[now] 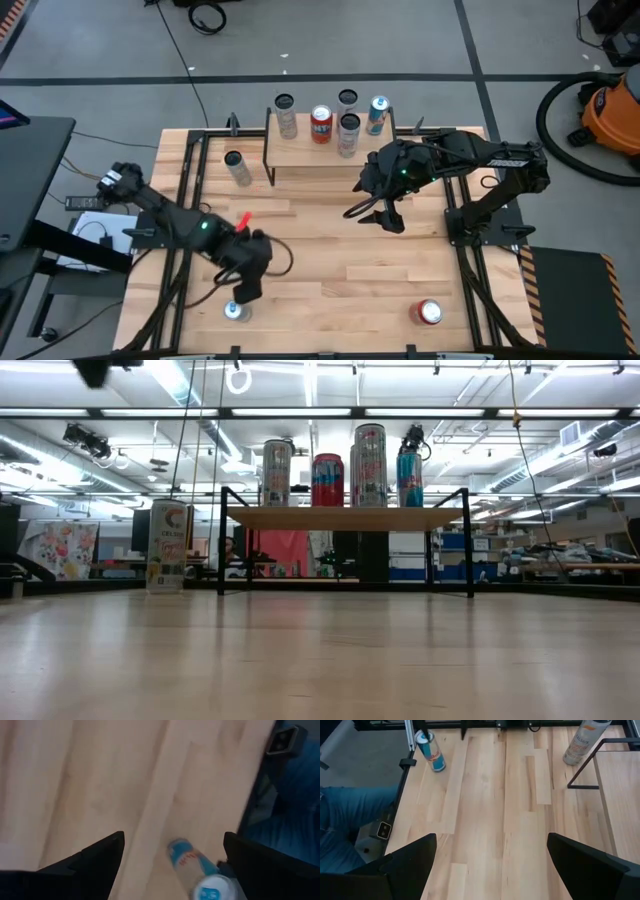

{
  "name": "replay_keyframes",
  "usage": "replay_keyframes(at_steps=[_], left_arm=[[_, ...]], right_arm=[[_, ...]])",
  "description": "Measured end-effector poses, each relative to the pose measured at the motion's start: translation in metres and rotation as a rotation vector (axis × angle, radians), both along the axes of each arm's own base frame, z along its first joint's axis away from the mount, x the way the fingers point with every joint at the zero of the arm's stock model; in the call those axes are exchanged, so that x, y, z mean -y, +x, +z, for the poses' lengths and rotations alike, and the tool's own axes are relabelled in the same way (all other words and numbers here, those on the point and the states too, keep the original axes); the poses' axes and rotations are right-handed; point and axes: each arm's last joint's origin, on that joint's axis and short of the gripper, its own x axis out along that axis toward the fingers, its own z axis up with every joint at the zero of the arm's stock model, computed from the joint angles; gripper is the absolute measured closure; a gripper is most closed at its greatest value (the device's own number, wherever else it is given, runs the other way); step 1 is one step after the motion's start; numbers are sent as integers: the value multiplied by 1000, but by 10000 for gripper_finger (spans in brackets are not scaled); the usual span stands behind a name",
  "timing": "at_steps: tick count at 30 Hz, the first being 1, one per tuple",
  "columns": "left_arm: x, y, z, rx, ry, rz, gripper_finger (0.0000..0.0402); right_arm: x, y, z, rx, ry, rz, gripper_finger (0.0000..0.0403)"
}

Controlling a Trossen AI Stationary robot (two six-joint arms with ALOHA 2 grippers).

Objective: Place canned beverage on shelf
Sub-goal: Put the blue soda can on the shelf aligned with the other blue soda can

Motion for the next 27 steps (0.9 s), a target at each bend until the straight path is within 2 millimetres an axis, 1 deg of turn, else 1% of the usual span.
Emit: replay_keyframes(at_steps=[5, 12, 15, 20, 27], left_arm=[[23, -8, -7, -29, -6, 0, 49], [42, -11, -21, -88, 21, 4, 49], [47, -11, -28, -117, 41, 8, 49], [53, -16, -36, -183, 89, 16, 49], [60, -19, -36, -174, 62, 48, 49]], right_arm=[[0, 0, 0, 0, 1, 1, 13], [0, 2, 2, 33, 6, 2, 13], [0, 3, 3, 48, 8, 2, 13], [0, 3, 3, 48, 9, 2, 13], [-1, 3, 4, 49, 10, 4, 13]])
